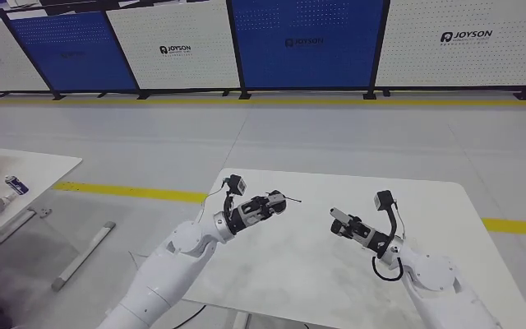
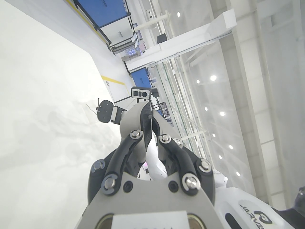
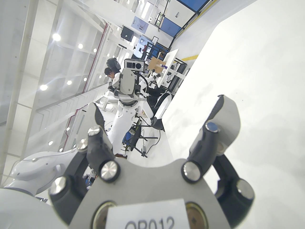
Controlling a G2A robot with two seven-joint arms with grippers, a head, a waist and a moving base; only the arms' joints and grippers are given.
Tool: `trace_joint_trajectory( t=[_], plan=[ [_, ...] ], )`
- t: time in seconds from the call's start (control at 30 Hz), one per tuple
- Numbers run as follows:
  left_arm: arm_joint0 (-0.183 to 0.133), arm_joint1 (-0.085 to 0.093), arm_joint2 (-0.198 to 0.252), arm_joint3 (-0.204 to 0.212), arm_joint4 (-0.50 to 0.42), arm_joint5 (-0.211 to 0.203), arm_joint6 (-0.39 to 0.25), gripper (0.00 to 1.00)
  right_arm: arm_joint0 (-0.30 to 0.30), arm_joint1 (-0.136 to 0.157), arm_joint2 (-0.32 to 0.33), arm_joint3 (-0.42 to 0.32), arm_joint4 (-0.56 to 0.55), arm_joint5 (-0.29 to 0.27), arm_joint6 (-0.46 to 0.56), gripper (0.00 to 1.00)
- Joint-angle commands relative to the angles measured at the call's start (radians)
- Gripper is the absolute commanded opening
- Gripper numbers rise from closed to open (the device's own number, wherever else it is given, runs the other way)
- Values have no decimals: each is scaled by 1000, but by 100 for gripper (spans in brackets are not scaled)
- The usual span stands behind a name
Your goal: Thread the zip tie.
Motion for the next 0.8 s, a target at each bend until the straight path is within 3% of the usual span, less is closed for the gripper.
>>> trace_joint_trajectory(
  t=[0.0,0.2,0.57,0.67,0.77],
  plan=[
    [-2,0,17,7,63,25,0,0,0,0,0,0,0,0,0,100],
    [-44,-3,67,71,137,104,-100,0,0,0,0,0,0,0,0,100],
    [-50,-4,72,81,147,103,-90,0,-1,0,0,-2,-1,1,-3,100],
    [-50,-4,72,81,147,103,-90,0,-12,10,26,-32,-42,0,14,100],
    [-50,-4,72,81,147,103,-90,0,-34,33,80,-85,-173,28,52,100]
  ],
)
